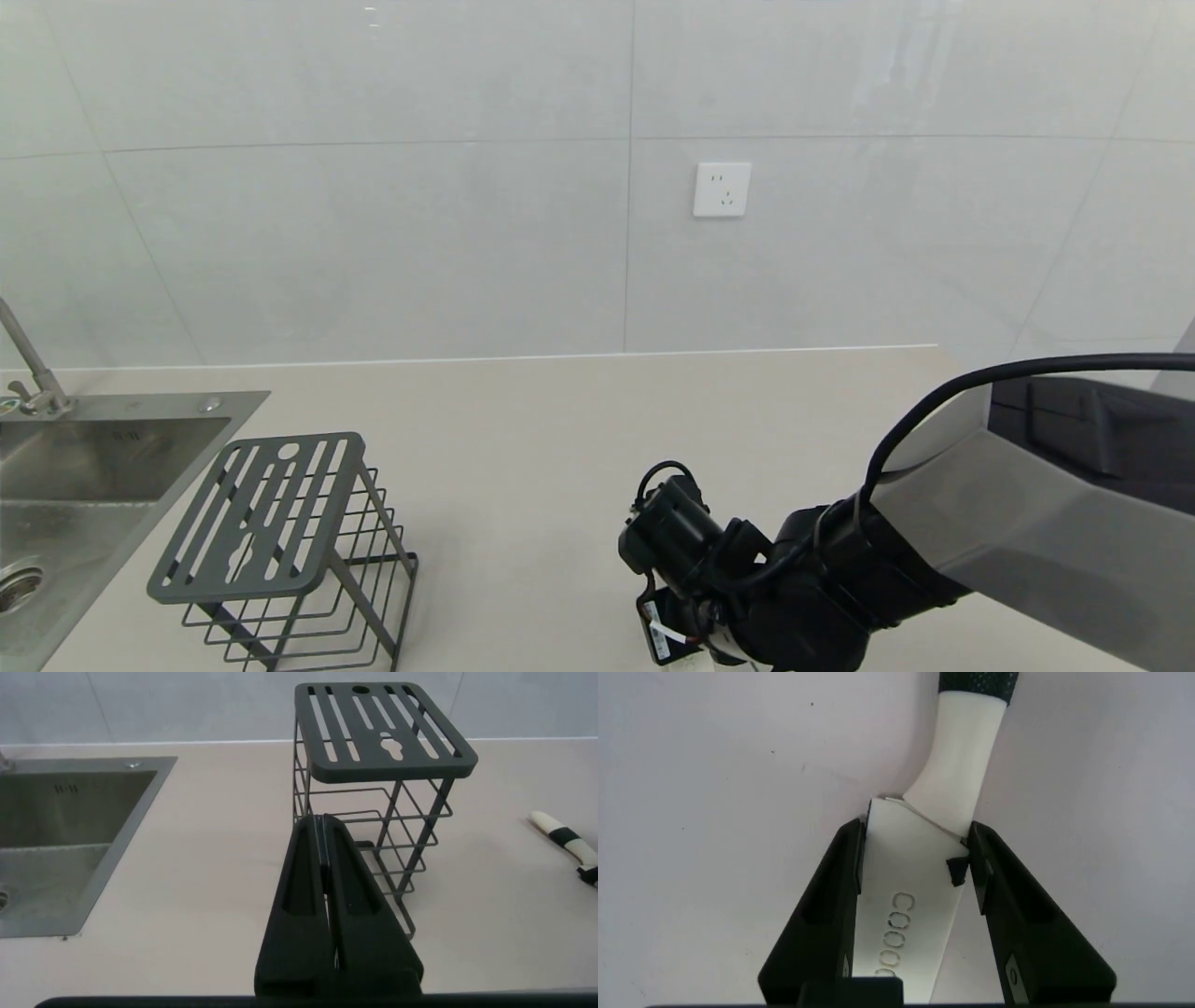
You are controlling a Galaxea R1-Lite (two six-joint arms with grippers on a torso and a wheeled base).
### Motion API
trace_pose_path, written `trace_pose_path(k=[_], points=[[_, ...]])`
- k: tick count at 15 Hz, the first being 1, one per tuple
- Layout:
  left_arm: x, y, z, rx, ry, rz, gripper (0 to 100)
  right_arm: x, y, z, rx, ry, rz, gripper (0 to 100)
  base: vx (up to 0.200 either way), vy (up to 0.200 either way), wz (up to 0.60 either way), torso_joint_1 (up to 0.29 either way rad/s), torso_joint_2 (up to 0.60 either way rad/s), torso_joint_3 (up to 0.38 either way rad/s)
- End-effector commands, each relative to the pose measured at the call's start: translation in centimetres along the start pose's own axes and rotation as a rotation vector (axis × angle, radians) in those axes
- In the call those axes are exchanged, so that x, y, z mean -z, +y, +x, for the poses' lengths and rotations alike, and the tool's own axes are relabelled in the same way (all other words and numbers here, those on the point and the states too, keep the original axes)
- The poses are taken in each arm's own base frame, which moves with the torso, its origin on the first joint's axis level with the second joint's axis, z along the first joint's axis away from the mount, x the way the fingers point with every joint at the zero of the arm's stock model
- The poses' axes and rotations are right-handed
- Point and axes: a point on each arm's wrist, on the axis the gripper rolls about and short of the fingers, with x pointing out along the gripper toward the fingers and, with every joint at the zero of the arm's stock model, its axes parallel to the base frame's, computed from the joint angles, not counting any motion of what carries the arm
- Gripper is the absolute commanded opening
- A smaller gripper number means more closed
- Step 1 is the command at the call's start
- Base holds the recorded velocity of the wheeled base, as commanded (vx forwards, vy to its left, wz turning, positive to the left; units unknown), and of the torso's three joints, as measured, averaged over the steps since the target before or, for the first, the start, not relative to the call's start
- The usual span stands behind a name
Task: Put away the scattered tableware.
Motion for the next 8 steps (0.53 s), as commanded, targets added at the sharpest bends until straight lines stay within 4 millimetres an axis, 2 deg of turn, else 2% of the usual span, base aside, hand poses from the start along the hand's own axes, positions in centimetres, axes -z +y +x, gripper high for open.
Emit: trace_pose_path(k=[1,2,3,4,5,8], points=[[0.0,-0.1,0.0,0.035,0.000,0.011,0,-0.7,0.0,-1.4,-0.022,-0.042,-0.011,0,0.000,0.000,0.00,0.000,0.00,0.000],[-0.8,-0.1,-0.1,0.053,-0.055,0.019,0,-1.1,-0.1,-2.2,-0.033,-0.066,-0.036,0,0.000,0.000,0.00,0.000,0.00,0.000],[-5.4,-0.3,-1.3,0.065,-0.316,0.014,0,-1.5,-0.1,-2.9,-0.046,-0.094,-0.059,0,0.000,0.000,0.00,0.000,0.00,0.000],[-9.8,-0.4,-1.8,0.096,-0.428,0.010,0,-1.9,-0.1,-3.6,-0.062,-0.128,-0.071,0,0.000,0.000,0.00,0.000,0.00,0.000],[-12.3,-0.4,-2.0,0.157,-0.458,0.003,0,-2.7,-0.1,-4.4,-0.086,-0.183,-0.115,0,0.000,0.000,0.00,0.000,0.00,0.000],[-11.0,-0.3,0.9,0.336,-0.225,-0.141,0,-4.0,-0.3,-6.4,-0.173,-0.282,-0.194,0,0.000,0.000,0.00,0.000,0.00,0.000]])
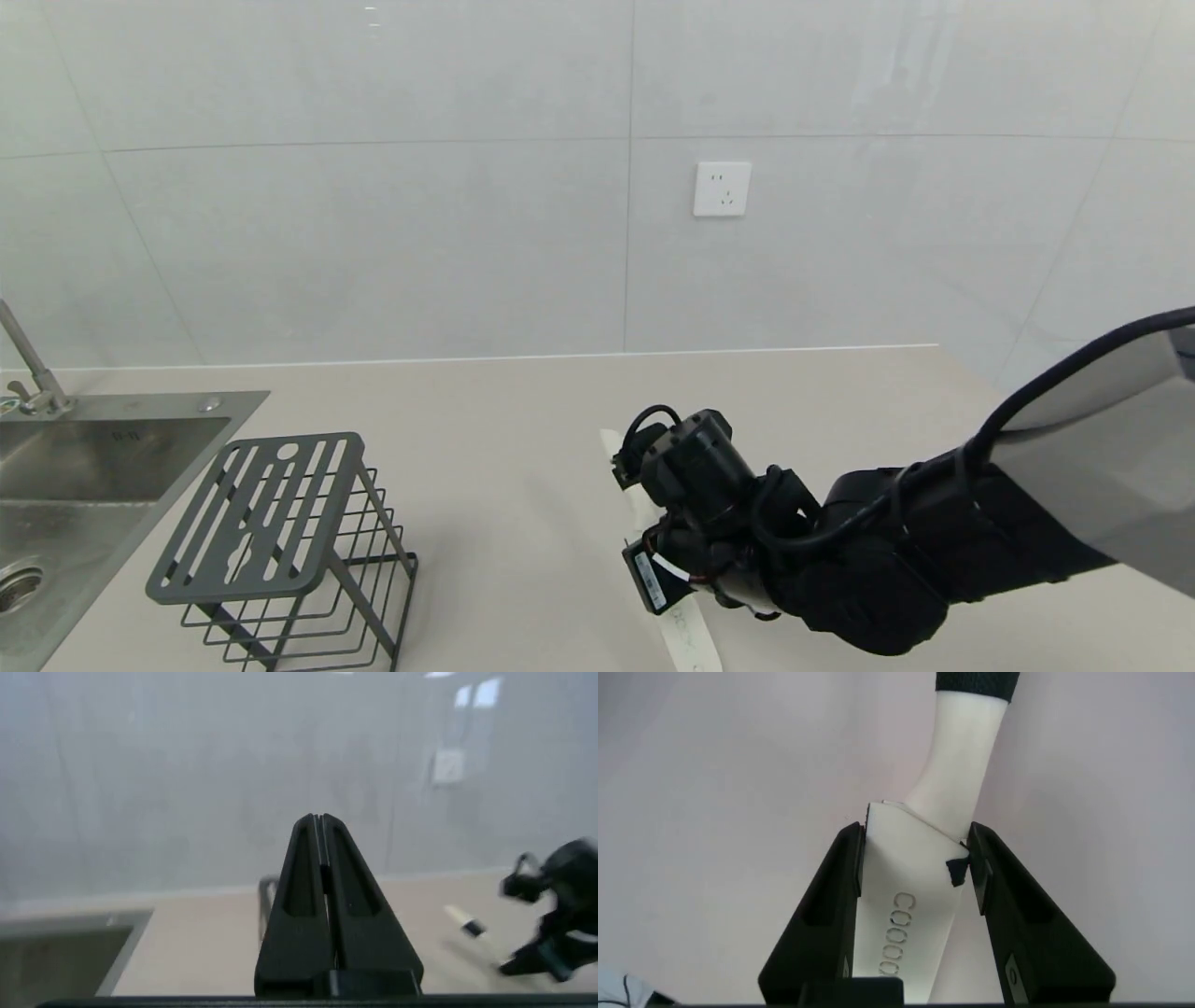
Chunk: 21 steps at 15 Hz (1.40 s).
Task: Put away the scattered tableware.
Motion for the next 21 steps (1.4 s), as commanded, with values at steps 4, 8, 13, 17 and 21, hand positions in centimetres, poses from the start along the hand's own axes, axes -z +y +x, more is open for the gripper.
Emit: trace_pose_path(k=[4,8,13,17,21], points=[[3.6,-0.1,8.6,0.250,0.463,-0.213,0,-2.5,0.9,-4.0,-0.184,-0.185,-0.096,0,0.000,0.000,0.00,0.000,0.00,0.000],[5.1,-2.5,16.1,0.356,0.430,-0.236,0,-4.6,0.7,-7.0,-0.282,-0.368,-0.303,0,0.000,0.000,0.00,0.000,0.00,0.000],[5.8,-5.8,18.5,0.456,0.531,-0.485,0,-5.0,2.0,-9.0,-0.317,-0.445,-0.324,0,0.000,0.000,0.00,0.000,0.00,0.000],[5.9,-6.7,19.8,0.381,0.616,-0.809,0,-5.0,3.0,-9.5,-0.346,-0.493,-0.333,0,0.000,0.000,0.00,0.000,0.00,0.000],[6.9,-7.2,21.1,0.389,0.578,-0.825,0,-4.9,3.6,-9.7,-0.361,-0.494,-0.343,0,0.000,0.000,0.00,0.000,0.00,0.000]])
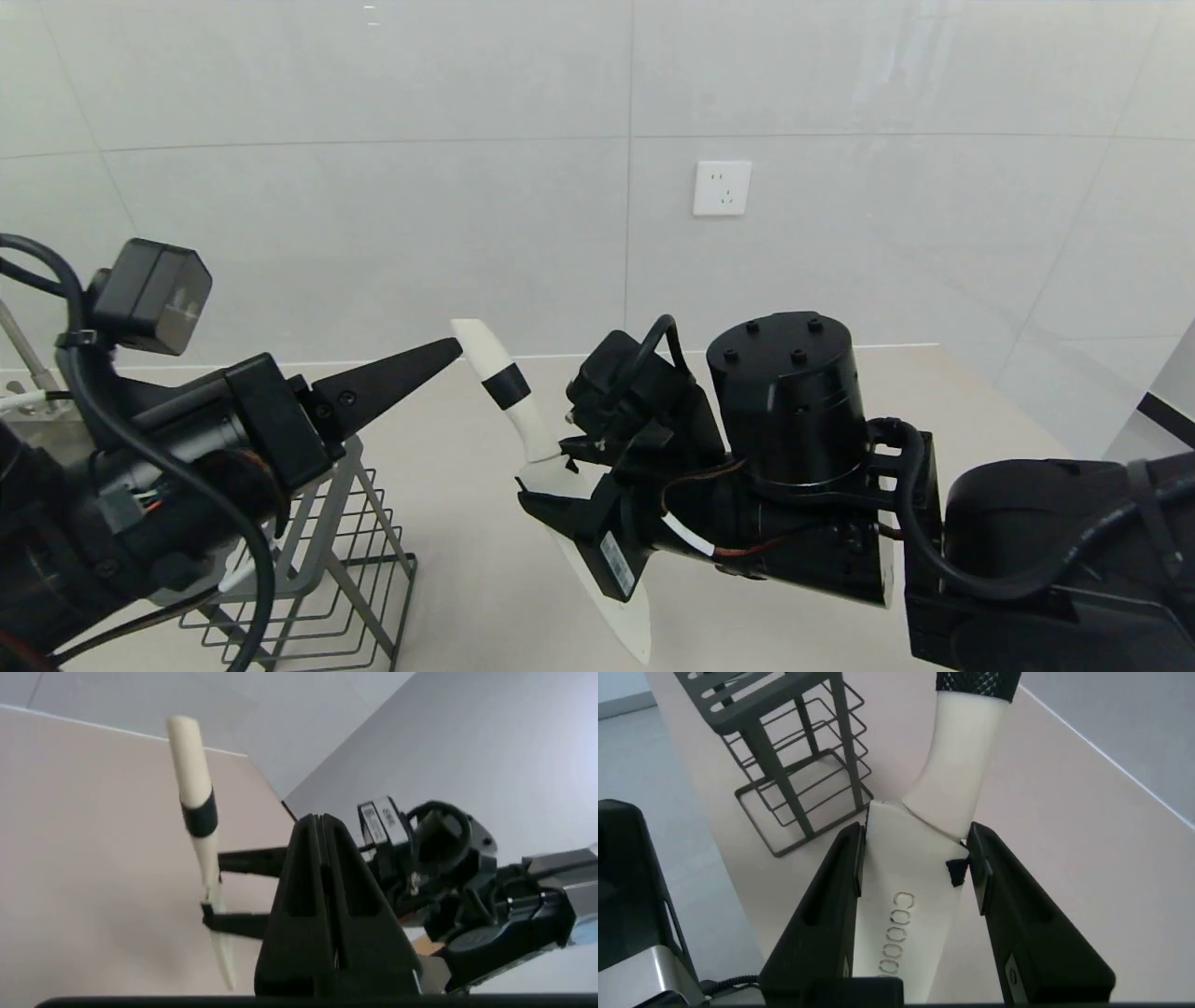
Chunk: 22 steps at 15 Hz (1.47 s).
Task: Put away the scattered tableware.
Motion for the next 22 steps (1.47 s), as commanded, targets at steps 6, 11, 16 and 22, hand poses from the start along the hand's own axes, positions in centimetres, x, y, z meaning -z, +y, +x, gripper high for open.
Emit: trace_pose_path(k=[6,11,16,22], points=[[1.0,0.7,-1.8,-0.021,0.017,0.046,100,-0.2,-1.2,-0.4,0.038,-0.009,0.009,0,0.000,0.000,0.00,0.000,0.00,0.000],[1.2,1.7,0.3,-0.054,0.035,0.075,100,-0.3,-0.8,-0.5,0.025,-0.013,0.004,0,0.000,0.000,0.00,0.000,0.00,0.000],[2.8,3.5,4.0,-0.048,0.052,0.072,100,-0.7,0.2,-0.4,0.001,-0.050,-0.006,0,0.000,0.000,0.00,0.000,0.00,0.000],[2.8,3.7,4.7,-0.030,0.014,0.079,100,-0.8,0.3,-0.4,0.000,-0.053,-0.007,0,0.000,0.000,0.00,0.000,0.00,0.000]])
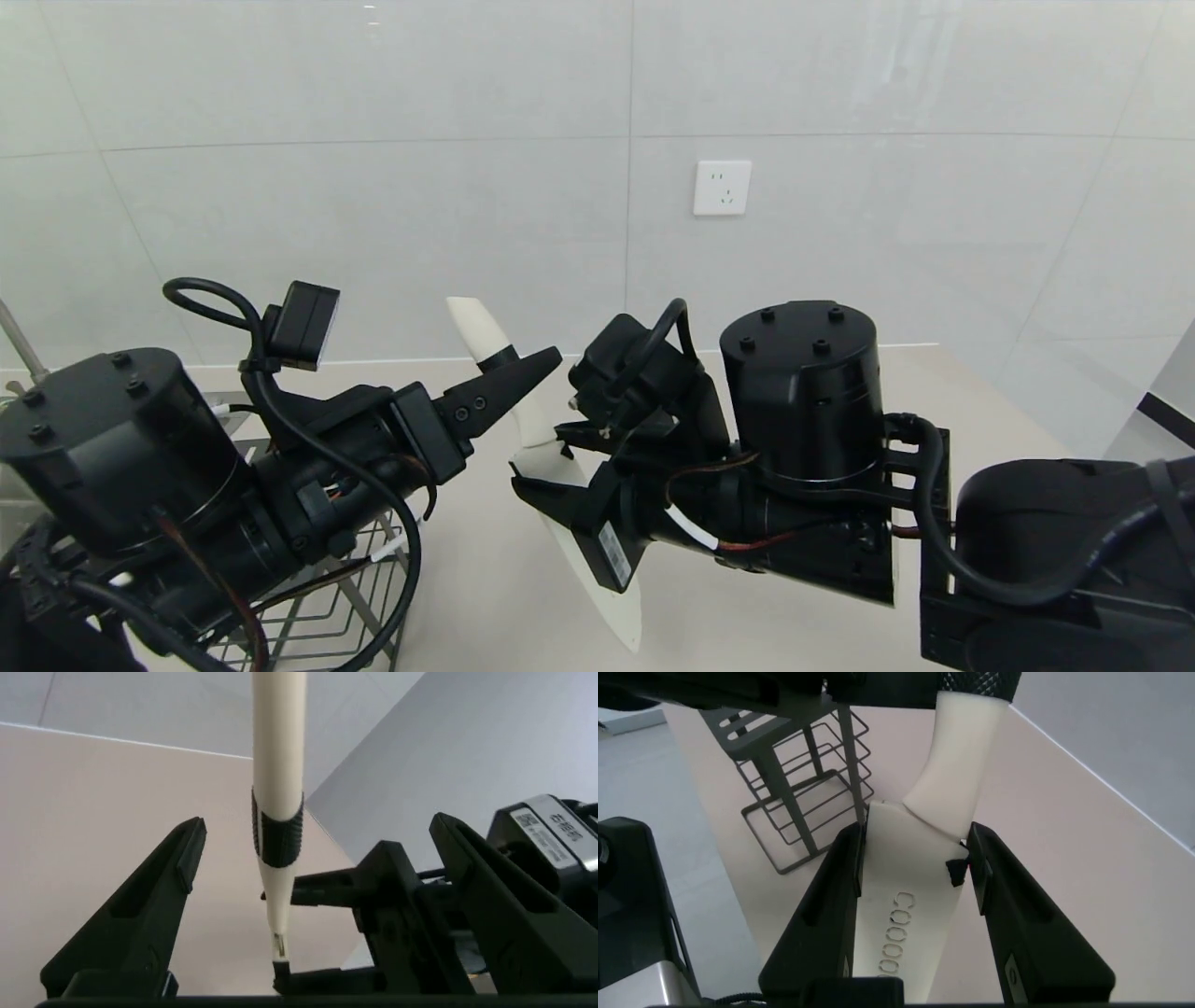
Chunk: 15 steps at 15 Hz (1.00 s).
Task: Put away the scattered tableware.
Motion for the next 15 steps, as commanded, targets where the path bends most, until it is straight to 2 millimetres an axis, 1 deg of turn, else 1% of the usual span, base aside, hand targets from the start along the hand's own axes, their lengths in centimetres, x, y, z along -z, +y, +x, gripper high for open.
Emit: trace_pose_path(k=[1,3,6,9,10,12,15], points=[[0.2,0.2,0.2,-0.008,0.006,0.001,100,0.0,0.0,0.0,0.000,-0.001,0.000,0,0.000,0.000,0.00,0.000,0.00,0.000],[0.1,0.2,0.2,0.000,-0.005,0.024,100,0.0,0.0,0.0,-0.001,-0.001,-0.001,0,0.000,0.000,0.00,0.000,0.00,0.000],[0.6,0.7,0.9,-0.002,-0.008,0.138,100,0.1,0.0,0.0,-0.001,0.002,-0.001,0,0.000,0.000,0.00,0.000,0.00,0.000],[0.7,0.8,1.4,0.020,-0.032,0.151,100,0.1,0.0,0.0,-0.001,0.002,-0.001,0,0.000,0.000,0.00,0.000,0.00,0.000],[0.8,0.9,1.4,0.023,-0.035,0.152,0,0.1,0.0,0.0,-0.001,0.002,-0.001,0,0.000,0.000,0.00,0.000,0.00,0.000],[0.8,0.8,1.4,0.035,-0.042,0.155,0,0.1,0.0,0.0,0.000,0.002,-0.002,0,0.000,0.000,0.00,0.000,0.00,0.000],[1.3,-0.1,1.5,0.079,-0.037,0.155,0,0.0,-0.1,0.0,0.003,0.001,0.001,0,0.000,0.000,0.00,0.000,0.00,0.000]])
